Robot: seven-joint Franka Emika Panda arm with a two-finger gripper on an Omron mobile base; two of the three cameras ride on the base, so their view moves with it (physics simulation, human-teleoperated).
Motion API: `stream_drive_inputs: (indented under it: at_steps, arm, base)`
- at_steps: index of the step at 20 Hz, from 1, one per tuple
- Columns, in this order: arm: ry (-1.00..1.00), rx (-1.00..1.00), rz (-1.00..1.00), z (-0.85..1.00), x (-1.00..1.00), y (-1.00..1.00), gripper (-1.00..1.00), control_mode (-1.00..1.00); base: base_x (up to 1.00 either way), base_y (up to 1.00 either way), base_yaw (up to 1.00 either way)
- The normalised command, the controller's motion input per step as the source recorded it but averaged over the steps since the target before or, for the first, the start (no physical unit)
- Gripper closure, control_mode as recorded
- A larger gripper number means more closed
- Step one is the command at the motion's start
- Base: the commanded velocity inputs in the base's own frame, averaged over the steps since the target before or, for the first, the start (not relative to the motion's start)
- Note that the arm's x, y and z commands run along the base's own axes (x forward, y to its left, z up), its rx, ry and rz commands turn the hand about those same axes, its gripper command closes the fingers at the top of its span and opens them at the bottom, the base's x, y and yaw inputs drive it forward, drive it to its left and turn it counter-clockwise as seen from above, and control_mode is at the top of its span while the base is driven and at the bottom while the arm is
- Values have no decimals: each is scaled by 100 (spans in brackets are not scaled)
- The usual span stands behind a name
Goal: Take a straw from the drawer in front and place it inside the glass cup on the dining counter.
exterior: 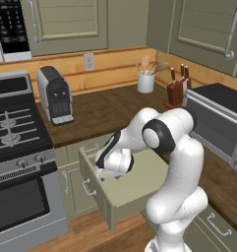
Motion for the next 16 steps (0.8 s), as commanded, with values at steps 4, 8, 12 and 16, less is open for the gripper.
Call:
stream_drive_inputs:
  at_steps: [4, 8, 12, 16]
  arm:
    - [6, 2, 3, -29, -5, 96, -100, -100]
    - [-1, 0, 2, 8, -9, 54, -100, -100]
    - [-6, -11, -1, 48, 2, -43, -100, -100]
    - [-7, -15, 0, 29, 24, -68, -100, -100]
  base:
    - [0, 0, 0]
    - [0, 0, 0]
    - [0, 0, 0]
    - [0, 0, 0]
